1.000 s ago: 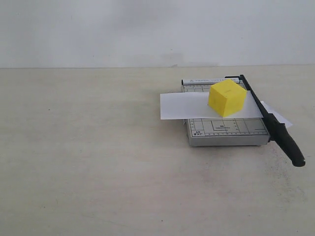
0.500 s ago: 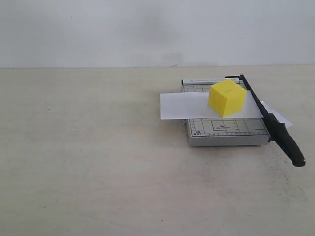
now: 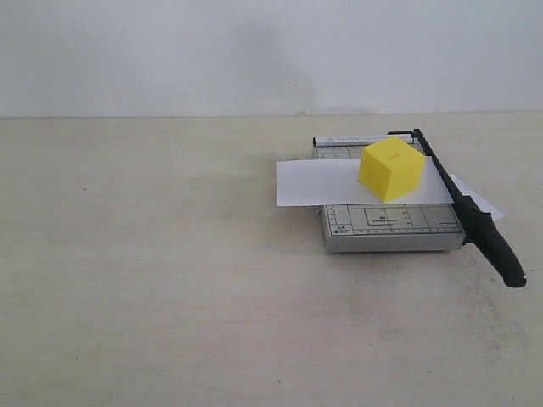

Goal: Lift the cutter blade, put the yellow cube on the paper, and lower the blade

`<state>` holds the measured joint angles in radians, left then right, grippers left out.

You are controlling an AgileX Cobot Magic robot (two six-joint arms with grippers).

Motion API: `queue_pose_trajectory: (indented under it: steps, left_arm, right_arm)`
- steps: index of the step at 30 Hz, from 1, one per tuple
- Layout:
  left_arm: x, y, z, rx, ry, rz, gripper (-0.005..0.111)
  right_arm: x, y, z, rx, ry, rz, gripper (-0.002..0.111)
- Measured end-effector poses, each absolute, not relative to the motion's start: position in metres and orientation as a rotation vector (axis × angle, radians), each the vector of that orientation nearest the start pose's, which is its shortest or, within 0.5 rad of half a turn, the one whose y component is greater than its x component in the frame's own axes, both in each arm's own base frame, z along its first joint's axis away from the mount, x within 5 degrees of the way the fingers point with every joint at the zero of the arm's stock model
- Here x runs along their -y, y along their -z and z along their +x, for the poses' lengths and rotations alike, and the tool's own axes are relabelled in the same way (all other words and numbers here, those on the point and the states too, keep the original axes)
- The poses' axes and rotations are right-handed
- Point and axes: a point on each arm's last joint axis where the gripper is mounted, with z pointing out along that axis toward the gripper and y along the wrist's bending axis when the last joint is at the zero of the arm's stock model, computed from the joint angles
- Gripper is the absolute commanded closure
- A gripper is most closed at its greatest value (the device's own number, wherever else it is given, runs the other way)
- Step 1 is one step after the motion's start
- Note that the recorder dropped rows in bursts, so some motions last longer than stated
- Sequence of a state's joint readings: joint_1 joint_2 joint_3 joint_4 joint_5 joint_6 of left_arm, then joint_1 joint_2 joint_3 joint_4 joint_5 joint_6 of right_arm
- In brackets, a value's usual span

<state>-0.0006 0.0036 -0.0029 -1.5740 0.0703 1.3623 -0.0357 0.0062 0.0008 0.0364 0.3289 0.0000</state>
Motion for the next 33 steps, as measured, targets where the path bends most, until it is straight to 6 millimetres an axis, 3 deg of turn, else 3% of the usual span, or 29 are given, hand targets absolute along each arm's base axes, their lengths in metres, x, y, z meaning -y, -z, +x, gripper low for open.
queue_pose_trajectory:
  steps: [21,27,29,33]
  left_arm:
    - [0.004,-0.216,0.056,-1.478,0.215,-0.133,0.102]
    - [0.006,-0.263,0.044,-1.364,0.111,-0.001,0.102]
    - [0.005,-0.271,0.042,-1.357,0.055,0.036,0.102]
    - [0.003,-0.250,0.047,-1.490,0.003,0.050,0.102]
  right_arm:
    - [0.001,-0.183,0.054,-1.819,-0.009,0.057,0.109]
    - [0.001,-0.183,0.054,-1.819,-0.009,0.057,0.109]
    - [0.001,-0.183,0.054,-1.819,-0.009,0.057,0.109]
    - [0.001,-0.183,0.054,-1.819,-0.009,0.057,0.109]
